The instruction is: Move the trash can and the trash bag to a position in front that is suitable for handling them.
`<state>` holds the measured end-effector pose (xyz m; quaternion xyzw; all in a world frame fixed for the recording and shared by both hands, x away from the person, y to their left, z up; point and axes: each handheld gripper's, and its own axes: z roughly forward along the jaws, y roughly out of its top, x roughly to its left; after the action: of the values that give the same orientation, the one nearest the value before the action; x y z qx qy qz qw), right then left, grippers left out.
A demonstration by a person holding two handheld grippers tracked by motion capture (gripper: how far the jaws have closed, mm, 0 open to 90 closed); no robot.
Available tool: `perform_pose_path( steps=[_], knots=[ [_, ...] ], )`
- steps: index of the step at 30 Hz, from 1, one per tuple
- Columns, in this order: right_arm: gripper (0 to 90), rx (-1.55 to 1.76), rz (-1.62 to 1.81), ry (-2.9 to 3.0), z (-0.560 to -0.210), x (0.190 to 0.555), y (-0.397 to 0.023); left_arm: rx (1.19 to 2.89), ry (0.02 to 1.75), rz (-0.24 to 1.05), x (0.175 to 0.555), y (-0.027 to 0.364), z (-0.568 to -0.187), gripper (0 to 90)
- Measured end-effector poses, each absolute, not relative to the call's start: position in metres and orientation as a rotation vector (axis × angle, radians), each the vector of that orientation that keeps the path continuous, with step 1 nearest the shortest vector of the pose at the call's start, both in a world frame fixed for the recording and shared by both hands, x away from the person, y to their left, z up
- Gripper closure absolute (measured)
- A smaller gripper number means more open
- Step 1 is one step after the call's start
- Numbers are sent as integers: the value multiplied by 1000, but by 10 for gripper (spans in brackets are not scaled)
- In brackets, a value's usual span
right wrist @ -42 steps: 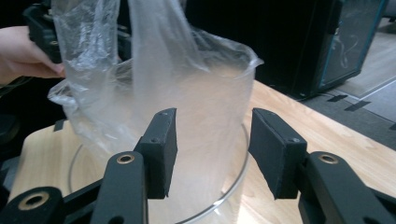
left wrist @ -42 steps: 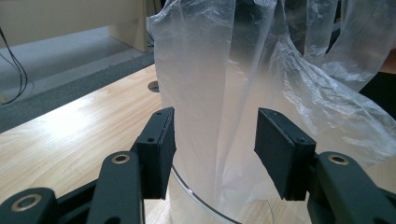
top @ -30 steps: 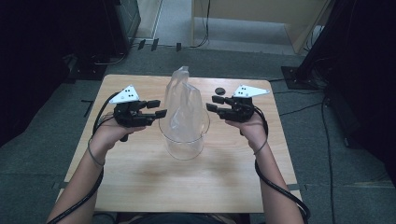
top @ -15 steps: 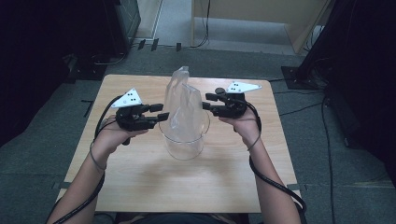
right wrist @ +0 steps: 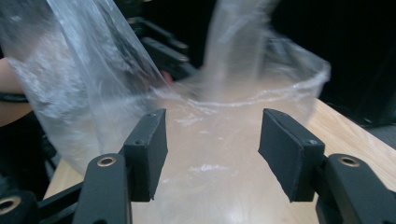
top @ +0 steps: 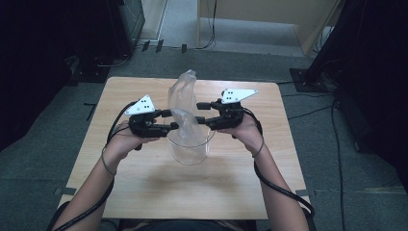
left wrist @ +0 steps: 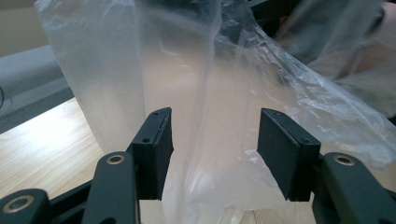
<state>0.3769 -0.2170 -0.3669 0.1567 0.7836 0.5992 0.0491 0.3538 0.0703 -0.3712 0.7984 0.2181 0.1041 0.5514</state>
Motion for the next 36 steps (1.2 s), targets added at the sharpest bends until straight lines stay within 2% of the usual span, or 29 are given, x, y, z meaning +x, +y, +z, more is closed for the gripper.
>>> perform_pose_path(
  steps=[6, 9, 20, 27, 31, 36],
  knots=[
    [434, 402, 1842, 2433, -365, 368, -204, 1895, 491, 244, 354, 66, -372, 441],
    [463, 382, 1834, 2459, -366, 365, -199, 1894, 468, 241, 354, 64, -372, 468],
    [656, 407, 1804, 2486, -371, 363, -192, 1897, 461, 232, 353, 61, -370, 714],
    [768, 429, 1770, 2480, -371, 363, -196, 1892, 448, 235, 351, 62, -367, 838],
    [824, 457, 1764, 2462, -369, 363, -199, 1888, 475, 241, 351, 64, -366, 897],
    [872, 471, 1750, 2454, -370, 362, -198, 1889, 475, 229, 351, 63, -366, 898]
  ],
)
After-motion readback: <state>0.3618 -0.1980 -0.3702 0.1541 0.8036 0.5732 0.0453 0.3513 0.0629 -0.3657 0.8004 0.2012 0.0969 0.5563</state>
